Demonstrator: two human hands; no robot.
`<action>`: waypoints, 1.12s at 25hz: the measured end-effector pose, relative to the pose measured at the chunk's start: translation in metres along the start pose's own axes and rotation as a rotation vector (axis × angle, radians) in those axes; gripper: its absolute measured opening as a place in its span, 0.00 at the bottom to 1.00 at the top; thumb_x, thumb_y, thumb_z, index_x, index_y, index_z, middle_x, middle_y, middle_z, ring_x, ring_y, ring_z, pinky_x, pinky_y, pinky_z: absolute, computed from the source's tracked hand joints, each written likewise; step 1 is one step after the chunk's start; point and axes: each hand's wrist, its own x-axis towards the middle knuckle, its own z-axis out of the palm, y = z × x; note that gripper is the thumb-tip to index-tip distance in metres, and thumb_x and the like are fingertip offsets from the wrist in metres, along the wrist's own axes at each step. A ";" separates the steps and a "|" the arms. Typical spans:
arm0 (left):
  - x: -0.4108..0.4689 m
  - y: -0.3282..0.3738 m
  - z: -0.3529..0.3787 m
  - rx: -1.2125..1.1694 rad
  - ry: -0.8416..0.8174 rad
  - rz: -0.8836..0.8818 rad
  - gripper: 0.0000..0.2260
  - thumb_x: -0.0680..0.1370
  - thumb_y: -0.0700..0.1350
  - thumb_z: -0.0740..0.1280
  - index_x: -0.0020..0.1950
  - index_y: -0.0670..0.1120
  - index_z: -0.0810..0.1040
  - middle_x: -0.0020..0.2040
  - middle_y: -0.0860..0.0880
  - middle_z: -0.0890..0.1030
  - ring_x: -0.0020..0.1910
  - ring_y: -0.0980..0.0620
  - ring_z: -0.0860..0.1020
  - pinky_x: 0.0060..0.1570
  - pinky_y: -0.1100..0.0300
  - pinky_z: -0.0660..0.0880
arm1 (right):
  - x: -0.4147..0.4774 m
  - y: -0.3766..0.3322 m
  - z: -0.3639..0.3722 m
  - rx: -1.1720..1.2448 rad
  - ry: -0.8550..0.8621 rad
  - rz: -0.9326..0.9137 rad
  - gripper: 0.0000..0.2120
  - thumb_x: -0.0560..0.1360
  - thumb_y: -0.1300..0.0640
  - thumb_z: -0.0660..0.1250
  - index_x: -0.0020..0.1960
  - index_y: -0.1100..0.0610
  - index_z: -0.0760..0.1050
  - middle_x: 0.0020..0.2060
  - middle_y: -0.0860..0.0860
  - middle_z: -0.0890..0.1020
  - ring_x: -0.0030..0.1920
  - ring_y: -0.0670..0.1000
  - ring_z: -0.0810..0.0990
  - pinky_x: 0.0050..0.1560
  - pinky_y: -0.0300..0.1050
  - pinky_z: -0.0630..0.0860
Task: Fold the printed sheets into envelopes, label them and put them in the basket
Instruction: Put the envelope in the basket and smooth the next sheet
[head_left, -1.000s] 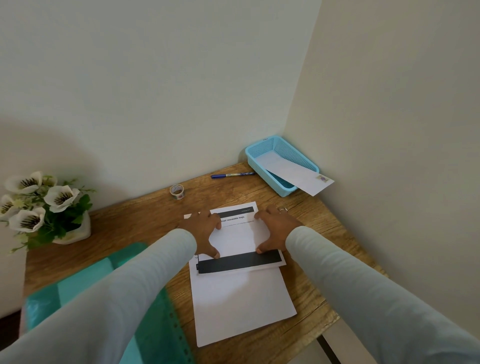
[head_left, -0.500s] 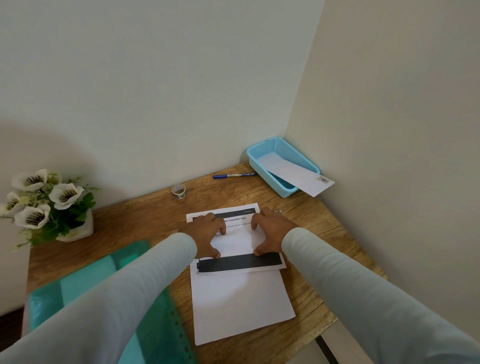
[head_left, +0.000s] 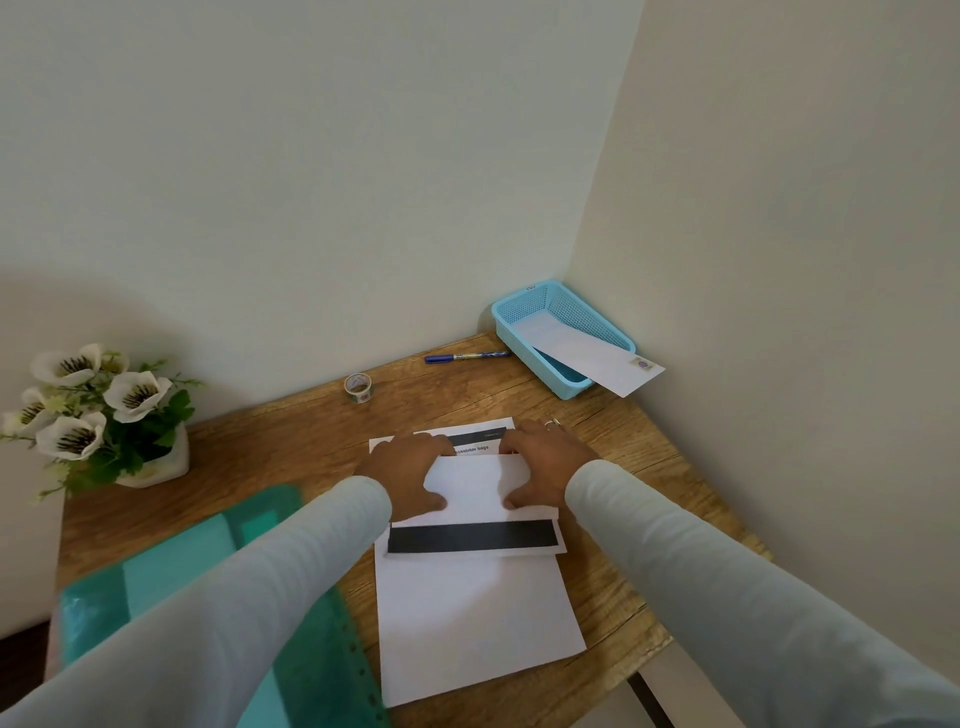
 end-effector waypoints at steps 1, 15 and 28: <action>-0.001 0.001 -0.004 -0.018 0.051 0.021 0.26 0.74 0.57 0.75 0.70 0.60 0.71 0.71 0.53 0.75 0.65 0.48 0.75 0.63 0.53 0.75 | -0.002 -0.001 -0.004 0.023 0.038 -0.021 0.33 0.70 0.39 0.77 0.71 0.43 0.70 0.72 0.48 0.73 0.71 0.57 0.70 0.69 0.57 0.74; -0.031 -0.013 0.021 0.007 0.156 0.239 0.19 0.73 0.69 0.68 0.59 0.61 0.75 0.65 0.60 0.73 0.64 0.56 0.69 0.64 0.58 0.70 | -0.025 -0.008 0.026 0.012 0.091 -0.214 0.23 0.74 0.36 0.71 0.64 0.45 0.74 0.65 0.48 0.76 0.64 0.53 0.73 0.62 0.49 0.75; -0.035 -0.020 0.043 0.329 0.230 0.075 0.29 0.81 0.67 0.53 0.80 0.56 0.62 0.77 0.52 0.66 0.75 0.46 0.63 0.75 0.46 0.61 | -0.020 -0.030 0.079 -0.076 0.330 -0.050 0.28 0.84 0.40 0.51 0.79 0.54 0.63 0.74 0.52 0.69 0.70 0.59 0.69 0.71 0.58 0.67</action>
